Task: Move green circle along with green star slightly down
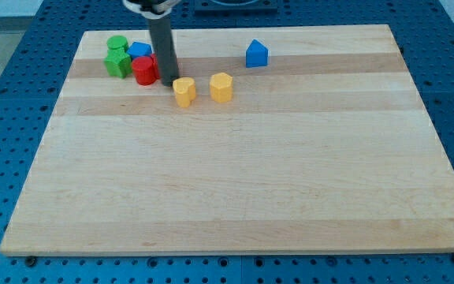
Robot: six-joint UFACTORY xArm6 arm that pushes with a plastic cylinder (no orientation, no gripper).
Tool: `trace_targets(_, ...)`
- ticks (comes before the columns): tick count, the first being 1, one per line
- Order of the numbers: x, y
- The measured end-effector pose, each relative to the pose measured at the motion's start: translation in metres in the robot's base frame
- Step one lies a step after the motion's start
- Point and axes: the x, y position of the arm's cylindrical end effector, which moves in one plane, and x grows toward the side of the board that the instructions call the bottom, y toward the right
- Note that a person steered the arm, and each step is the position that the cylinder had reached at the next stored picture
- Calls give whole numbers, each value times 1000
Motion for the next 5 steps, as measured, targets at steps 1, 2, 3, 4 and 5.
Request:
trace_targets(1, 23, -31)
trace_targets(2, 27, -81)
trace_targets(3, 15, -135)
trace_targets(4, -7, -175)
trace_targets(5, -41, -176)
